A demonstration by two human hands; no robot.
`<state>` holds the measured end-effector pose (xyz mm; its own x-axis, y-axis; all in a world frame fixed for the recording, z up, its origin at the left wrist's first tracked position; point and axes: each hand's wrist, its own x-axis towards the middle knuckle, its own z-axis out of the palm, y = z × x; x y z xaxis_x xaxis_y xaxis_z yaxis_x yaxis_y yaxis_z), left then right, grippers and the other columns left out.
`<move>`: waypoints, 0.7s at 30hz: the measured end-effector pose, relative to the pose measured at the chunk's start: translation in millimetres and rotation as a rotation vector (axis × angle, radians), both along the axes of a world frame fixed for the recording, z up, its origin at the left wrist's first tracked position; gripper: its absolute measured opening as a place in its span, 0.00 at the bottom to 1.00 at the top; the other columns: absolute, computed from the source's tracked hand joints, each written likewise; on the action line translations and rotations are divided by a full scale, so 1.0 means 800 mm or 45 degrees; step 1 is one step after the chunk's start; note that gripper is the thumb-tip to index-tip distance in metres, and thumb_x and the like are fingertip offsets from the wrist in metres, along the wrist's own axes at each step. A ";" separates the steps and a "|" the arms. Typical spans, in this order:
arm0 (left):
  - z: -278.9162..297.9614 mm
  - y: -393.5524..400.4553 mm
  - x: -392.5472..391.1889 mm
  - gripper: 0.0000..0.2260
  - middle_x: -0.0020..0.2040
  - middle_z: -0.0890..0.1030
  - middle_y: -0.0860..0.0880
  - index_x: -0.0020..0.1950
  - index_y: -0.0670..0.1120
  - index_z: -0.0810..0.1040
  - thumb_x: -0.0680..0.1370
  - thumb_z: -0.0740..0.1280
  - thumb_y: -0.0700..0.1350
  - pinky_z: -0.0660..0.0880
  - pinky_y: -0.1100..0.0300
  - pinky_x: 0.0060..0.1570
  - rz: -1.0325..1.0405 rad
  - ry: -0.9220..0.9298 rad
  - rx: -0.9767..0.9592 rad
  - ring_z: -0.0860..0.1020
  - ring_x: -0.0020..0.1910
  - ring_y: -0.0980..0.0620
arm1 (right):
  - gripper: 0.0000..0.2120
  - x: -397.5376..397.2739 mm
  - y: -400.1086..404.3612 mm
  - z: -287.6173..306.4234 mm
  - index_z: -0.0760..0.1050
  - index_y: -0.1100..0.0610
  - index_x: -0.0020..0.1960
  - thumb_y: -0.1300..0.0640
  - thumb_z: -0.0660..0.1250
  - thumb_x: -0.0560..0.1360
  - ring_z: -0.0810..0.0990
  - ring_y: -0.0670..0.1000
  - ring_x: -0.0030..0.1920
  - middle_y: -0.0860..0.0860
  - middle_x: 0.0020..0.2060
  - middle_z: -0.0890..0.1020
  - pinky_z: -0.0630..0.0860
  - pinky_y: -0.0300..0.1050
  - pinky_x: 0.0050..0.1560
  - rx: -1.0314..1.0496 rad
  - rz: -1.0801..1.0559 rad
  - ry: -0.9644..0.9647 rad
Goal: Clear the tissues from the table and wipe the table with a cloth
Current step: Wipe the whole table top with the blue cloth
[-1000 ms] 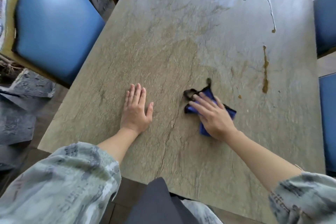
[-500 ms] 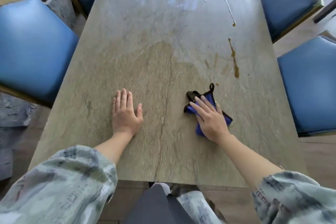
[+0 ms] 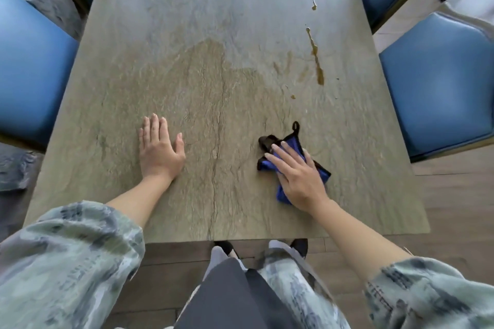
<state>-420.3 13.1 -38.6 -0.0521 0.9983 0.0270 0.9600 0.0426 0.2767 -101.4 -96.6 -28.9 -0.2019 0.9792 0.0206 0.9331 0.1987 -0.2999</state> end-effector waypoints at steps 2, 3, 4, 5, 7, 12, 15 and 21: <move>0.001 0.000 0.002 0.28 0.78 0.54 0.41 0.77 0.39 0.56 0.81 0.54 0.52 0.44 0.50 0.76 0.004 0.007 -0.010 0.48 0.78 0.45 | 0.21 0.026 0.004 0.004 0.67 0.47 0.72 0.54 0.55 0.79 0.57 0.48 0.76 0.47 0.74 0.65 0.55 0.59 0.72 -0.027 -0.352 0.059; 0.001 0.000 0.003 0.27 0.78 0.54 0.41 0.77 0.39 0.56 0.82 0.54 0.52 0.43 0.50 0.76 0.009 0.012 -0.014 0.48 0.78 0.45 | 0.21 0.027 0.007 0.004 0.68 0.48 0.72 0.54 0.55 0.79 0.57 0.49 0.76 0.48 0.74 0.66 0.55 0.61 0.72 -0.025 -0.498 0.058; 0.000 0.000 0.004 0.27 0.78 0.53 0.41 0.77 0.39 0.55 0.82 0.53 0.52 0.43 0.50 0.76 0.015 0.015 -0.014 0.48 0.78 0.45 | 0.21 0.022 0.011 0.003 0.68 0.49 0.71 0.55 0.54 0.79 0.58 0.50 0.76 0.49 0.73 0.66 0.55 0.62 0.72 -0.024 -0.624 0.044; -0.001 0.000 0.004 0.28 0.78 0.54 0.42 0.77 0.39 0.56 0.81 0.53 0.53 0.44 0.50 0.76 0.018 0.019 -0.010 0.48 0.78 0.45 | 0.22 0.008 0.015 0.002 0.69 0.50 0.71 0.55 0.54 0.78 0.59 0.52 0.75 0.50 0.73 0.67 0.55 0.62 0.71 -0.021 -0.741 0.032; -0.001 -0.002 0.003 0.28 0.78 0.55 0.42 0.77 0.40 0.57 0.80 0.52 0.54 0.45 0.49 0.76 0.018 0.023 0.001 0.49 0.78 0.45 | 0.24 -0.036 0.018 0.002 0.69 0.52 0.71 0.56 0.53 0.76 0.60 0.54 0.75 0.52 0.73 0.67 0.52 0.62 0.72 -0.009 -0.901 0.036; 0.000 -0.003 0.003 0.29 0.77 0.57 0.41 0.76 0.40 0.59 0.79 0.52 0.55 0.46 0.49 0.76 0.025 -0.003 0.025 0.51 0.78 0.44 | 0.26 -0.175 -0.033 -0.001 0.67 0.52 0.72 0.58 0.60 0.74 0.57 0.54 0.76 0.52 0.74 0.66 0.47 0.57 0.74 0.045 -0.370 0.070; 0.000 -0.004 0.003 0.29 0.77 0.57 0.41 0.76 0.40 0.60 0.79 0.51 0.55 0.45 0.50 0.76 0.032 -0.024 0.025 0.51 0.78 0.44 | 0.24 -0.171 -0.073 -0.001 0.68 0.51 0.71 0.57 0.58 0.75 0.57 0.53 0.76 0.50 0.73 0.67 0.50 0.56 0.74 0.002 0.056 0.073; 0.004 -0.002 -0.001 0.29 0.78 0.56 0.43 0.76 0.42 0.60 0.78 0.53 0.56 0.44 0.52 0.76 0.033 -0.111 -0.006 0.49 0.78 0.47 | 0.21 -0.006 -0.094 -0.005 0.71 0.48 0.69 0.56 0.58 0.77 0.61 0.48 0.74 0.47 0.71 0.70 0.57 0.56 0.71 0.052 -0.319 0.120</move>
<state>-421.2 11.1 -35.8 -0.0802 0.9966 0.0168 0.9307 0.0688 0.3592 -106.0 -171.7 -33.0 0.0513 0.9964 0.0681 0.9230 -0.0213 -0.3843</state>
